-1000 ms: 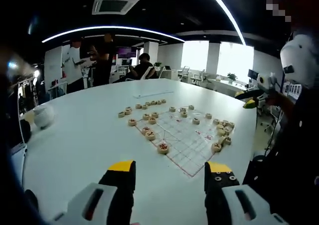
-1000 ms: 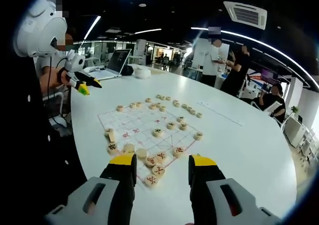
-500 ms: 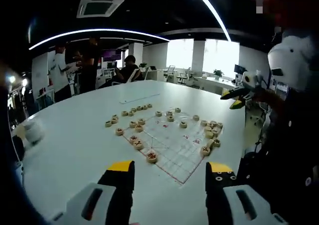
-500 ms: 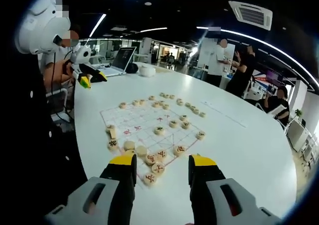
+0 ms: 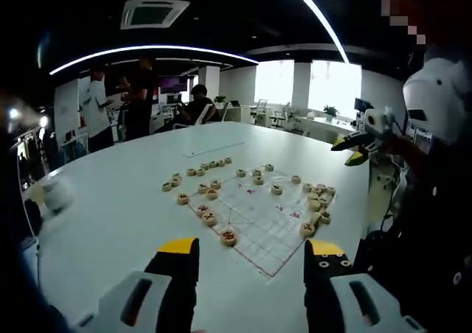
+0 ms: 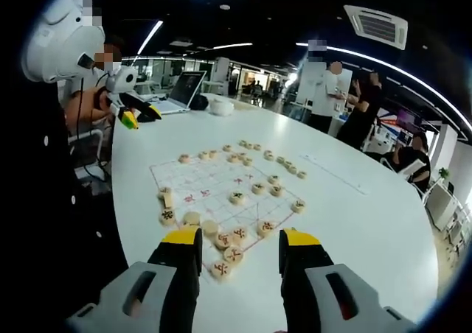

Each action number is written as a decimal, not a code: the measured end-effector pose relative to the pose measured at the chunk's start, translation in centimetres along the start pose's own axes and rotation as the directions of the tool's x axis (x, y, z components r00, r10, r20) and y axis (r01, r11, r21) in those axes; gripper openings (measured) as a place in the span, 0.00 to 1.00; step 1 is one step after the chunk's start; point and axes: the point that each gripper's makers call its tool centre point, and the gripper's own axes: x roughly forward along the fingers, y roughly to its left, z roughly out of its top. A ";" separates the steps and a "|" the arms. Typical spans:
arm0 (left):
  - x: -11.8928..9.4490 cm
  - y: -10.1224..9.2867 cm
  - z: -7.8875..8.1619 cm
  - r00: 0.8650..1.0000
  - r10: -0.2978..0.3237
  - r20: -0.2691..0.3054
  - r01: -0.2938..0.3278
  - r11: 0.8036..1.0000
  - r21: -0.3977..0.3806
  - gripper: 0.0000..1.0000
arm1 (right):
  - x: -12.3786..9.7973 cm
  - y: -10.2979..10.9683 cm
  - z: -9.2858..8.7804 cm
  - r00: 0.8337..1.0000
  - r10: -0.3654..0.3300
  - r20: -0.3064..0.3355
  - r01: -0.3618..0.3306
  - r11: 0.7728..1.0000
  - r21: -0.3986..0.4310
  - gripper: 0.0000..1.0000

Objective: Pick up the chess pieces one by one and place each piece onto its starting position on the chessboard, setting the pieces on their correct points until all the chess pieces are arranged in the starting layout

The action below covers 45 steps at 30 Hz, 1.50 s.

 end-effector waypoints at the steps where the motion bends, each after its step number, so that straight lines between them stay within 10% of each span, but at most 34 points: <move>1: 0.0 0.0 0.1 1.000 0.000 -0.001 0.000 1.000 0.003 0.58 | 0.0 0.0 0.0 1.000 0.000 0.001 0.000 1.000 0.000 0.42; 14: 1.8 1.2 2.7 0.999 0.000 -0.034 0.002 0.999 0.048 0.59 | -0.5 -0.1 -0.7 1.000 -0.002 0.005 0.002 1.000 0.013 0.42; 22: 6.6 3.6 6.3 0.987 -0.002 -0.163 0.022 0.993 0.119 0.56 | -0.9 -0.3 -1.4 1.000 -0.010 0.018 0.009 1.000 0.029 0.42; 31: 12.5 5.6 8.3 0.958 -0.024 -0.286 0.064 0.989 0.130 0.53 | -1.9 -0.7 -2.5 0.999 -0.039 0.018 0.038 0.998 0.053 0.42; 45: 21.2 8.1 6.9 0.889 -0.011 -0.458 0.062 0.993 0.096 0.43 | -3.2 -1.1 -3.4 0.996 -0.088 0.011 0.087 0.992 0.087 0.42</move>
